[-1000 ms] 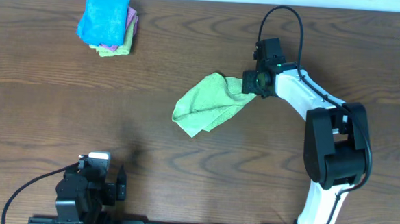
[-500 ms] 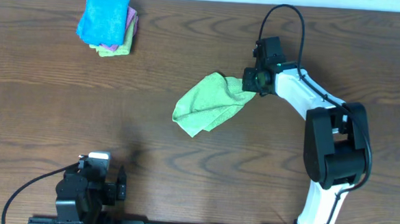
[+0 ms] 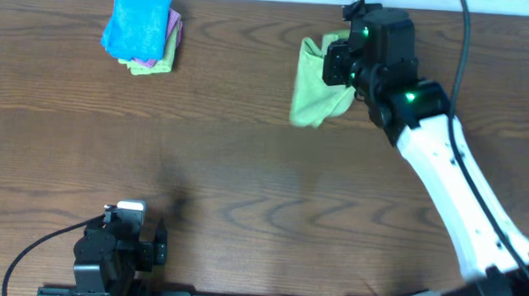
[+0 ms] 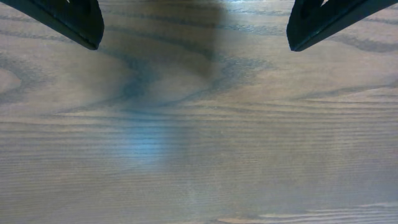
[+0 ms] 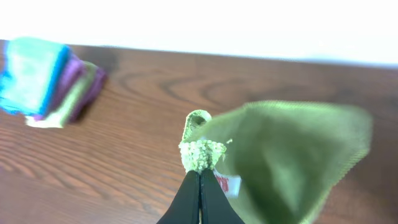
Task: Fold the cloth
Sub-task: 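Lift and shake the green cloth with the right gripper, then release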
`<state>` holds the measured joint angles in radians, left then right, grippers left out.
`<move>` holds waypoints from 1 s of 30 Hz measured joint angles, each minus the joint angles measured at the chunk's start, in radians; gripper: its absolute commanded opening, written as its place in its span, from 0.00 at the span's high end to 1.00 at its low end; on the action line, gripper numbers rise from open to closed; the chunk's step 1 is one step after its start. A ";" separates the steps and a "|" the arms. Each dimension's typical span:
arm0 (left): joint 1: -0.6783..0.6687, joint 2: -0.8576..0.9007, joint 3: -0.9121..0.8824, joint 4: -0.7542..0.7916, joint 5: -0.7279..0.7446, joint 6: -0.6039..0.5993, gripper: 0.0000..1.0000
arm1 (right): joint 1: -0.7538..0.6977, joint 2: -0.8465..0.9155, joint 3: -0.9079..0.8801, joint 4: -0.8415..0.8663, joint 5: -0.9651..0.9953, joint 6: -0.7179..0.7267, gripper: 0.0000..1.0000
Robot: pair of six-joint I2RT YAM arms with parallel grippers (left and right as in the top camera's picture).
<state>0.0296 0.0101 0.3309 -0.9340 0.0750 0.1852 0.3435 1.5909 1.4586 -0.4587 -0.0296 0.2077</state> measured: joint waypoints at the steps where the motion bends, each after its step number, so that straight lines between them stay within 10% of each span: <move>1: 0.000 0.000 0.000 0.000 0.000 0.000 0.05 | 0.009 -0.018 0.000 0.000 0.000 -0.008 0.99; 30: 0.000 0.000 0.000 0.000 0.000 0.000 0.05 | 0.173 -0.329 0.000 -0.263 0.019 -0.061 0.99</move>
<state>0.0296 0.0101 0.3309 -0.9337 0.0750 0.1852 0.5167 1.2617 1.4586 -0.7216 -0.0109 0.1471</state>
